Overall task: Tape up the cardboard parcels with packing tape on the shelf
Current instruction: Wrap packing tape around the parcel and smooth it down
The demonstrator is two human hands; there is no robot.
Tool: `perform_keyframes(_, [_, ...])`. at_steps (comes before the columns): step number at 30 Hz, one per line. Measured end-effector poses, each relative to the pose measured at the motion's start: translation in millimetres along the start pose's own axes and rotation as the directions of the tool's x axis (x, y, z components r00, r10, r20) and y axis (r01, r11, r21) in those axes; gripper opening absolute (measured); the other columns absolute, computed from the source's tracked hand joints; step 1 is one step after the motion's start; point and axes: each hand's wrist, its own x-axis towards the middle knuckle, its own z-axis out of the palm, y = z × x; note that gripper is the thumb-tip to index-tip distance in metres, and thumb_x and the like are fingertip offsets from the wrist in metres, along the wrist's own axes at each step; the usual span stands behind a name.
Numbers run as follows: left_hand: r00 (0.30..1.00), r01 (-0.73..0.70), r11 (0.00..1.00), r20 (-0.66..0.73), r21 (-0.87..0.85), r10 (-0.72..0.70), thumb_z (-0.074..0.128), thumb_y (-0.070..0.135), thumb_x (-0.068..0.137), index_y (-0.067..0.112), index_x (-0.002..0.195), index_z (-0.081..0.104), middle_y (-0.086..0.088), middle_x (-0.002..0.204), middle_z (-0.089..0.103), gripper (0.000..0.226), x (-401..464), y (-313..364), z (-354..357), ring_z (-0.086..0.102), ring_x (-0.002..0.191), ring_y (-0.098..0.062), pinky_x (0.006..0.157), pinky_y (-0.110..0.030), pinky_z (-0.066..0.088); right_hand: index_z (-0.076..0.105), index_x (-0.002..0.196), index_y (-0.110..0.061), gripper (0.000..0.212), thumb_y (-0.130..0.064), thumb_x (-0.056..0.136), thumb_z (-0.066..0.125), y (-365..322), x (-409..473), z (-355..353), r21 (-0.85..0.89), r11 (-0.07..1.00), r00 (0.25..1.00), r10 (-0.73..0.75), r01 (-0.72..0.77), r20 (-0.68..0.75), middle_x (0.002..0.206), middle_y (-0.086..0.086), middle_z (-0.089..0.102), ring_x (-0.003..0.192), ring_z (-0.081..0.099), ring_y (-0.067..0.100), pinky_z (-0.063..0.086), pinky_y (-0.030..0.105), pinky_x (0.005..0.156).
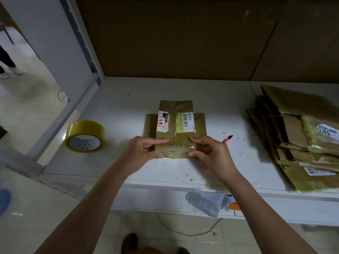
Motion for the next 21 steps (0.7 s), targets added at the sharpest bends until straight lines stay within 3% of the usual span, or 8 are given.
perform_keyframes(2, [1.000,0.005,1.000,0.020,-0.020,-0.004,0.079,0.003,0.075,0.046,0.099,0.074,-0.001,0.119,0.071,0.050,-0.2,1.4,-1.9,0.067,0.107,-0.007,0.090,-0.031,0.055,0.070,0.112,-0.019,0.048,-0.022,0.066,0.082,-2.2,1.1,-3.0,0.016,1.000,0.999,0.011,-0.012,0.044,0.091,-0.020,0.067,0.093,0.066,-0.002,0.053,0.007,0.070])
perform_keyframes(7, [0.981,-0.028,0.998,-0.192,0.058,0.039,0.076,0.015,0.083,0.056,0.097,0.071,0.009,0.093,0.077,0.043,-1.2,-4.2,16.1,0.072,0.080,-0.032,0.078,-0.052,0.059,0.070,0.109,-0.009,0.034,-0.017,0.078,0.080,-6.2,-1.7,12.1,-0.071,0.997,0.993,-0.038,0.030,-0.112,0.100,-0.002,0.074,0.085,0.069,0.000,0.042,0.000,0.080])
perform_keyframes(10, [0.979,-0.020,0.999,-0.203,0.041,0.028,0.076,0.015,0.084,0.055,0.098,0.071,-0.001,0.088,0.077,0.043,-1.6,-5.3,17.2,0.072,0.082,-0.030,0.080,-0.054,0.059,0.071,0.106,-0.007,0.029,-0.015,0.079,0.079,-8.6,-2.1,10.2,-0.088,0.996,0.993,-0.039,0.029,-0.115,0.102,-0.003,0.073,0.084,0.070,0.005,0.034,-0.006,0.082])
perform_keyframes(12, [0.982,-0.023,1.000,-0.187,0.008,0.024,0.076,0.018,0.083,0.053,0.098,0.072,-0.004,0.083,0.077,0.039,-1.8,-4.0,15.0,0.069,0.079,-0.027,0.079,-0.056,0.058,0.072,0.105,-0.010,0.030,-0.018,0.077,0.080,-9.3,-1.0,7.8,-0.083,0.996,0.995,-0.029,0.021,-0.096,0.097,-0.009,0.071,0.085,0.070,0.002,0.043,0.002,0.083])
perform_keyframes(14, [0.985,-0.010,1.000,-0.175,-0.001,0.010,0.078,0.041,0.076,0.051,0.100,0.073,-0.007,0.078,0.072,0.026,0.1,-6.6,14.4,0.060,0.074,-0.024,0.079,-0.061,0.055,0.072,0.105,-0.009,0.027,-0.016,0.079,0.079,-9.1,-0.6,9.9,-0.095,0.995,0.995,-0.039,0.030,-0.093,0.093,-0.008,0.072,0.075,0.066,-0.007,0.044,0.003,0.077])
perform_keyframes(16, [0.990,0.014,1.000,-0.141,-0.017,-0.016,0.075,0.060,0.066,0.049,0.104,0.072,-0.007,0.078,0.058,0.039,1.5,-10.7,13.7,0.048,0.078,-0.020,0.083,-0.063,0.051,0.071,0.105,-0.009,0.025,-0.015,0.081,0.078,-8.4,-1.4,12.2,-0.098,0.995,0.994,-0.033,0.023,-0.106,0.099,-0.004,0.074,0.076,0.066,-0.007,0.043,0.002,0.076])
perform_keyframes(18, [0.994,0.018,0.999,-0.104,-0.029,-0.021,0.076,0.066,0.065,0.050,0.106,0.071,-0.005,0.079,0.052,0.045,0.8,-7.9,12.6,0.046,0.079,-0.018,0.086,-0.060,0.050,0.070,0.103,-0.016,0.026,-0.025,0.081,0.078,-11.6,-2.6,10.0,-0.091,0.996,0.993,-0.006,-0.004,-0.117,0.104,-0.004,0.074,0.085,0.070,0.002,0.048,0.006,0.079])
perform_keyframes(21, [0.985,0.032,0.999,-0.170,-0.011,-0.033,0.074,0.063,0.070,0.053,0.099,0.072,0.006,0.081,0.070,0.031,-4.3,5.2,17.7,0.064,0.076,-0.009,0.084,-0.046,0.059,0.064,0.093,-0.023,0.033,-0.048,0.076,0.075,-23.8,-1.4,12.4,-0.186,0.982,0.990,-0.004,-0.023,-0.141,0.089,-0.003,0.073,0.070,0.069,0.011,0.054,0.021,0.069])
